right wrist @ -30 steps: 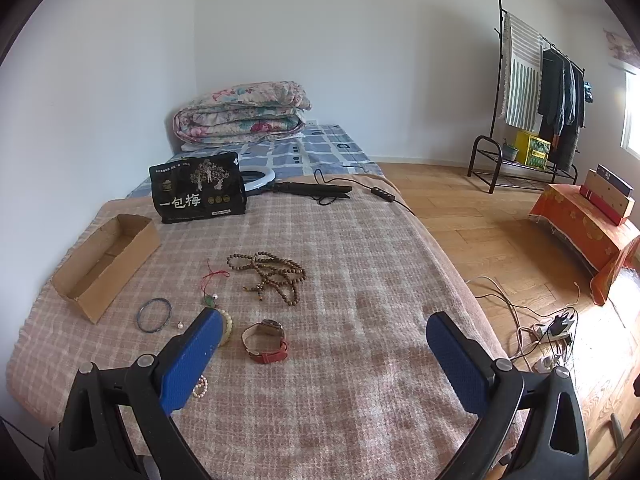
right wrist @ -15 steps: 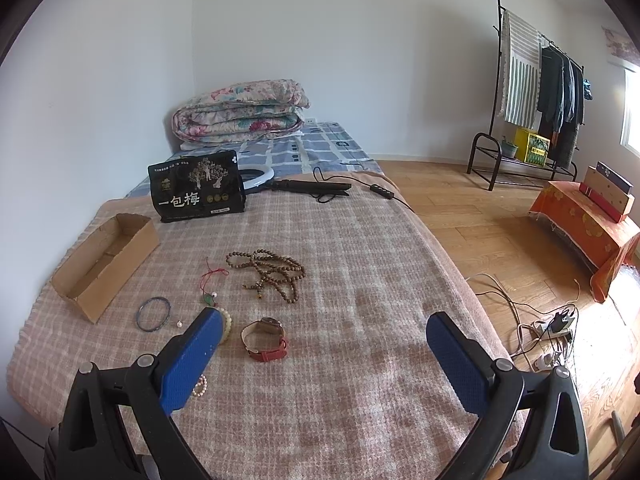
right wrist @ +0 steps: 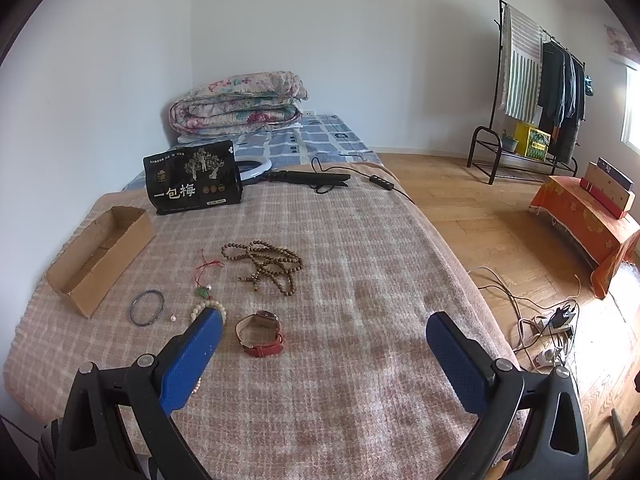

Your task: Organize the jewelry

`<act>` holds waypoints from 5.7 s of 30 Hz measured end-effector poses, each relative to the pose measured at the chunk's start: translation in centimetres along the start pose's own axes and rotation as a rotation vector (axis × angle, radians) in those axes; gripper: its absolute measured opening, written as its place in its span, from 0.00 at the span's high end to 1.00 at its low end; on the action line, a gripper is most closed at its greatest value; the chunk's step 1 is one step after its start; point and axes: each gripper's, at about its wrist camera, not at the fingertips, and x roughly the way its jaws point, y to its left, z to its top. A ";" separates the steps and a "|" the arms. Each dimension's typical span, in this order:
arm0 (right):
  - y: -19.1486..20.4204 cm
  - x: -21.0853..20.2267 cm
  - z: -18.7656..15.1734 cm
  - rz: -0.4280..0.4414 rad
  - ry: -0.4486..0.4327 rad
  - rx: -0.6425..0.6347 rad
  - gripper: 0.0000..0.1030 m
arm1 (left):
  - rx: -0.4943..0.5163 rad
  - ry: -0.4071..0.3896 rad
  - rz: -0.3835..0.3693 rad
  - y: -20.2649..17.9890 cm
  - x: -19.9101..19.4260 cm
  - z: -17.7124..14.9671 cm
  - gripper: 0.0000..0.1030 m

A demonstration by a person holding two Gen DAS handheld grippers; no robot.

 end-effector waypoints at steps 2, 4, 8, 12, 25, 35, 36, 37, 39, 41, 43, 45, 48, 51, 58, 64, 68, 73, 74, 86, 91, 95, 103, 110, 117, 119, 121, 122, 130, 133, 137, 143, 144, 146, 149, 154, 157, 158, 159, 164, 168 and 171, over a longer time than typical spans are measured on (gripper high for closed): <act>-0.1 0.3 -0.1 0.000 0.005 0.001 0.00 | 0.001 0.006 -0.002 0.0 0.4 -0.1 0.00; -0.2 0.6 -0.1 -0.001 0.011 -0.001 0.00 | 0.007 0.017 -0.007 0.0 1.0 -0.1 0.00; -0.5 1.4 -0.2 -0.011 0.024 -0.003 0.00 | 0.025 0.033 -0.017 -0.2 2.4 -0.1 0.00; -0.9 2.8 -0.4 -0.013 0.043 -0.012 0.00 | 0.050 0.064 -0.040 -0.4 4.2 -0.2 0.00; -0.1 9.1 -1.2 0.063 0.170 -0.033 0.05 | 0.157 0.162 -0.182 -4.1 10.7 -1.5 0.16; 0.5 13.0 -2.5 0.112 0.268 -0.036 0.07 | 0.226 0.284 -0.273 -7.4 16.0 -3.4 0.17; 0.6 13.2 -2.7 0.109 0.271 -0.040 0.07 | 0.225 0.296 -0.277 -7.6 16.7 -3.6 0.16; 0.6 13.4 -2.8 0.109 0.275 -0.042 0.07 | 0.220 0.306 -0.279 -7.8 17.3 -3.8 0.16; 0.6 13.8 -2.9 0.114 0.282 -0.043 0.07 | 0.217 0.334 -0.288 -8.3 18.6 -4.2 0.14; 0.7 14.3 -3.1 0.123 0.290 -0.047 0.07 | 0.224 0.356 -0.286 -8.8 20.0 -4.7 0.14; 0.9 14.8 -3.2 0.132 0.298 -0.054 0.07 | 0.237 0.373 -0.284 -9.3 21.1 -5.3 0.14; 1.3 15.3 -3.3 0.141 0.306 -0.061 0.07 | 0.249 0.388 -0.276 -9.9 22.2 -5.7 0.14; 1.9 16.1 -3.4 0.160 0.317 -0.073 0.07 | 0.253 0.413 -0.279 -10.5 23.8 -6.3 0.14; 2.4 16.9 -3.6 0.179 0.329 -0.080 0.07 | 0.247 0.440 -0.277 -11.1 25.2 -6.9 0.14; 3.5 18.0 -4.1 0.222 0.349 -0.093 0.05 | 0.254 0.469 -0.227 -11.4 27.2 -7.9 0.14; 4.5 18.8 -4.4 0.212 0.356 -0.132 0.05 | 0.247 0.452 -0.207 -11.4 28.0 -8.0 0.14; 5.0 19.2 -4.5 0.204 0.355 -0.159 0.05 | 0.232 0.439 -0.218 -11.2 28.3 -8.0 0.14; 5.4 19.6 -4.5 0.202 0.352 -0.174 0.06 | 0.234 0.426 -0.224 -11.3 28.1 -8.1 0.14; 5.4 19.5 -4.5 0.203 0.349 -0.174 0.07 | 0.234 0.425 -0.226 -11.3 28.1 -8.1 0.15; 6.3 19.1 -4.4 0.243 0.340 -0.210 0.43 | 0.204 0.426 -0.272 -11.1 27.6 -7.9 0.29; 6.0 18.9 -4.4 0.249 0.337 -0.193 0.43 | 0.200 0.421 -0.272 -11.2 27.2 -7.8 0.29; 5.9 18.4 -4.3 0.237 0.328 -0.204 0.43 | 0.202 0.411 -0.267 -11.3 26.7 -7.7 0.29; 5.7 16.7 -3.1 0.229 0.290 -0.206 0.44 | 0.193 0.336 -0.270 -10.8 23.9 -5.7 0.29; 6.5 15.4 -1.3 0.238 0.253 -0.214 0.44 | 0.165 0.278 -0.258 -9.2 21.7 -3.5 0.29; 7.8 14.5 0.4 0.262 0.222 -0.212 0.44 | 0.154 0.227 -0.233 -7.3 20.2 -2.0 0.29; 8.3 14.2 0.8 0.267 0.211 -0.219 0.45 | 0.145 0.216 -0.228 -6.7 19.9 -1.6 0.29; 8.8 14.0 1.4 0.275 0.199 -0.225 0.45 | 0.138 0.207 -0.223 -6.0 19.7 -1.2 0.29; 9.1 14.0 1.6 0.279 0.196 -0.227 0.45 | 0.133 0.204 -0.219 -5.7 19.6 -1.1 0.29; 12.1 14.5 3.6 0.309 0.179 -0.266 0.44 | 0.102 0.190 -0.178 -2.6 19.8 0.0 0.29; 13.6 14.9 4.3 0.323 0.173 -0.288 0.45 | 0.092 0.184 -0.154 -1.2 20.0 0.3 0.29; 15.9 15.6 5.6 0.355 0.168 -0.307 0.45 | 0.062 0.184 -0.121 1.1 20.6 0.7 0.29; 20.0 16.3 7.6 0.397 0.152 -0.350 0.45 | 0.037 0.188 -0.068 3.9 21.5 1.0 0.29; 20.8 16.3 7.9 0.404 0.149 -0.357 0.45 | 0.033 0.189 -0.063 4.2 21.6 1.0 0.29; 22.2 16.6 8.5 0.417 0.142 -0.368 0.45 | 0.027 0.192 -0.053 4.9 21.8 1.0 0.29; 24.3 17.2 9.2 0.438 0.140 -0.379 0.45 | 0.018 0.195 -0.037 6.0 22.1 0.9 0.29; 27.6 18.5 10.1 0.470 0.146 -0.392 0.45 | 0.007 0.205 -0.016 7.1 22.8 0.6 0.29; 29.4 19.4 10.3 0.478 0.151 -0.399 0.44 | -0.004 0.213 -0.008 7.7 23.1 0.4 0.29; 29.9 19.8 10.3 0.481 0.155 -0.399 0.44 | -0.009 0.216 -0.007 7.9 23.2 0.4 0.29; 30.4 20.1 10.4 0.486 0.159 -0.398 0.44 | -0.012 0.219 -0.006 8.1 23.4 0.3 0.29; 32.5 21.5 10.2 0.505 0.175 -0.392 0.44 | -0.012 0.223 -0.003 8.5 23.8 0.3 0.29; 33.8 22.4 10.1 0.525 0.190 -0.382 0.44 | -0.010 0.228 -0.001 8.6 24.2 0.2 0.29; 34.6 22.9 9.8 0.529 0.196 -0.384 0.44 | -0.010 0.232 0.002 8.6 24.4 0.1 0.29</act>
